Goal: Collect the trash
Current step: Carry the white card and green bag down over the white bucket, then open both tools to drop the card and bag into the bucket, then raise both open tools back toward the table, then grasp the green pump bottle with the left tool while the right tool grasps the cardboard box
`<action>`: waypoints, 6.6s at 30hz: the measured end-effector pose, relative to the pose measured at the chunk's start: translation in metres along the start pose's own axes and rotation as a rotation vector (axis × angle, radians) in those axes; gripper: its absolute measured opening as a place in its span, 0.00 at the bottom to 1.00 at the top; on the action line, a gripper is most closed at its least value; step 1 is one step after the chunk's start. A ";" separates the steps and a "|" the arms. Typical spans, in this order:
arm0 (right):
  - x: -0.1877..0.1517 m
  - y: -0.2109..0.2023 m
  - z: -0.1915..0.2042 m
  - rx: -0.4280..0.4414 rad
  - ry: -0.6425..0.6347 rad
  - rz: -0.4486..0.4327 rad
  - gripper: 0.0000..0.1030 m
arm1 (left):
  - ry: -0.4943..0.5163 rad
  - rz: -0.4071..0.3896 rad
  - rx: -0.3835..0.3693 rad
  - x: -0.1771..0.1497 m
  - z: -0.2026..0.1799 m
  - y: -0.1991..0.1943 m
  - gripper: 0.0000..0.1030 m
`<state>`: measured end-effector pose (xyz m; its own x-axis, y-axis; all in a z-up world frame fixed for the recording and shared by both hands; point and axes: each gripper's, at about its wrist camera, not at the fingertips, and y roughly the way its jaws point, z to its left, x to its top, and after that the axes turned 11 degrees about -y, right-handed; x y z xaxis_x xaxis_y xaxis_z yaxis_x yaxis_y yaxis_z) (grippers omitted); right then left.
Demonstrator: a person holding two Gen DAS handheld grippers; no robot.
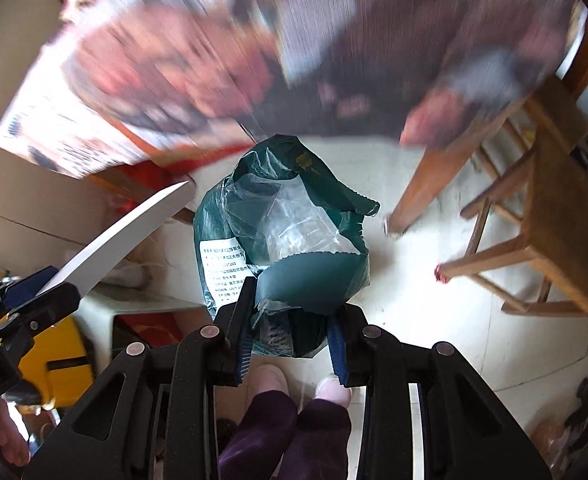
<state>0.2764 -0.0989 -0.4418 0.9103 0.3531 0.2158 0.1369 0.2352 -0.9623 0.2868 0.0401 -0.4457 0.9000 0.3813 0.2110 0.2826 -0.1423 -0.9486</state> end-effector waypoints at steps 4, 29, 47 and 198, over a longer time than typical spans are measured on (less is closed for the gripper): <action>-0.012 0.071 -0.016 0.007 0.026 0.059 0.28 | -0.037 0.052 0.010 -0.006 0.026 0.071 0.49; -0.043 0.284 -0.039 0.077 0.068 0.259 0.56 | -0.091 0.207 -0.003 -0.045 0.074 0.300 0.49; -0.013 0.158 -0.043 0.043 0.096 0.145 0.56 | -0.019 0.284 0.007 -0.014 0.021 0.266 0.50; 0.322 -0.152 -0.039 0.047 0.005 -0.154 0.09 | -0.037 0.070 -0.032 0.381 -0.084 -0.019 0.43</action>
<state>0.5634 -0.0562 -0.2322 0.8820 0.3048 0.3595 0.2569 0.3284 -0.9089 0.6517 0.1116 -0.3275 0.9051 0.4032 0.1349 0.2304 -0.1984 -0.9526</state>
